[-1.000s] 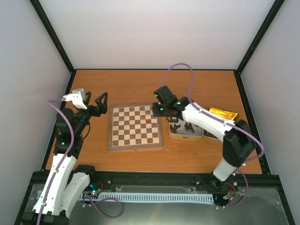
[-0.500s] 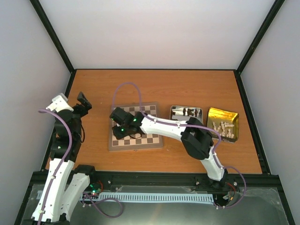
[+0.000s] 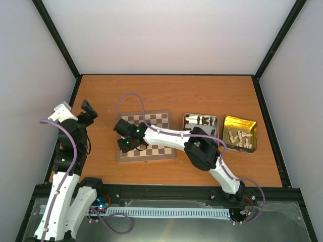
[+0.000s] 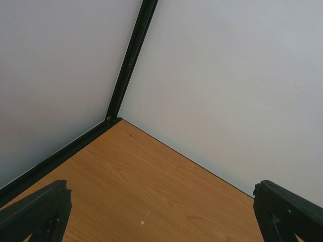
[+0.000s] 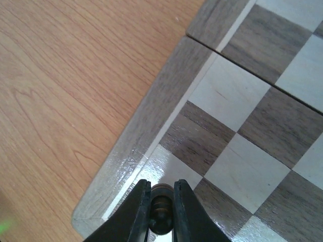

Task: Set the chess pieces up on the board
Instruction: Place the chess piece on the chessboard.

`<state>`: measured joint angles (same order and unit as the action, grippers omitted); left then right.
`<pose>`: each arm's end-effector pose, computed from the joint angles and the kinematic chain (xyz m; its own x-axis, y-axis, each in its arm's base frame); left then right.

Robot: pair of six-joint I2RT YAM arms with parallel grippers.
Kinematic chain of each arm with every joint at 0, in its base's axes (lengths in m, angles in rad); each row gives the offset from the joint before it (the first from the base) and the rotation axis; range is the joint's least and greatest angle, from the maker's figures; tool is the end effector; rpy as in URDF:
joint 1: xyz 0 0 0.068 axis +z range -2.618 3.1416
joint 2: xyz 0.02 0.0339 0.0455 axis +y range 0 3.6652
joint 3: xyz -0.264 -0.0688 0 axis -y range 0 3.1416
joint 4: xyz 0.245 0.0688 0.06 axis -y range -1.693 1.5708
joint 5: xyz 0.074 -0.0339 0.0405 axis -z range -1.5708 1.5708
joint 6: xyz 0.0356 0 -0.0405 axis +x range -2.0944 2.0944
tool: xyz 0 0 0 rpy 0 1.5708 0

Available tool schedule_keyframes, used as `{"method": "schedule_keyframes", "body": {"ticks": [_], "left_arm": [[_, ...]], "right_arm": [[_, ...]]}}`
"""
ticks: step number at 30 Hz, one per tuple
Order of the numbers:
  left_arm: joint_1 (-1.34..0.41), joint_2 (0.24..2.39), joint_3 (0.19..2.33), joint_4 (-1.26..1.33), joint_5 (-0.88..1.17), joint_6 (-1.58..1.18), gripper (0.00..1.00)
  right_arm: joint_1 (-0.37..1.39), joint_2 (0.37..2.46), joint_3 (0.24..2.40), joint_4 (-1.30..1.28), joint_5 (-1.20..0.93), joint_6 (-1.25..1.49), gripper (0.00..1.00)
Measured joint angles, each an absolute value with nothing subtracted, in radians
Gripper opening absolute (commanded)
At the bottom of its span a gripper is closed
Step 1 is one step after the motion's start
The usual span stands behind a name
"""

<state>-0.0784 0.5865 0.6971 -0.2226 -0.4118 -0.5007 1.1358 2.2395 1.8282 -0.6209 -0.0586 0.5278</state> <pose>0.1436 0.0030 0.3344 0.0581 -0.4458 -0.8932 -0.3384 0.8330 -0.4378 0.2039 0.4438 0.1837 -0.7748 -0.4744 -0.4178 -0.6109 0.7320 0.3018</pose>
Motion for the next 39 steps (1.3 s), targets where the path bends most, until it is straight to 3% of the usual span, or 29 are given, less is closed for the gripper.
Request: {"method": "schedule_keyframes", "body": {"ticks": [9, 21, 31, 39], "left_arm": [[-0.078, 0.586, 0.697, -0.226, -0.411, -0.505, 1.00], [-0.078, 0.586, 0.697, -0.226, -0.411, -0.505, 1.00], [-0.078, 0.584, 0.697, -0.226, -0.410, -0.505, 1.00], [-0.078, 0.584, 0.697, -0.226, -0.402, -0.504, 1.00]], "right_arm": [[1.137, 2.261, 1.848, -0.639, -0.056, 0.518, 0.22], [1.139, 2.291, 1.873, -0.626, -0.065, 0.533, 0.17], [1.140, 2.305, 1.908, -0.632, -0.040, 0.538, 0.32], [1.134, 2.299, 1.967, -0.661, -0.021, 0.532, 0.36]]}}
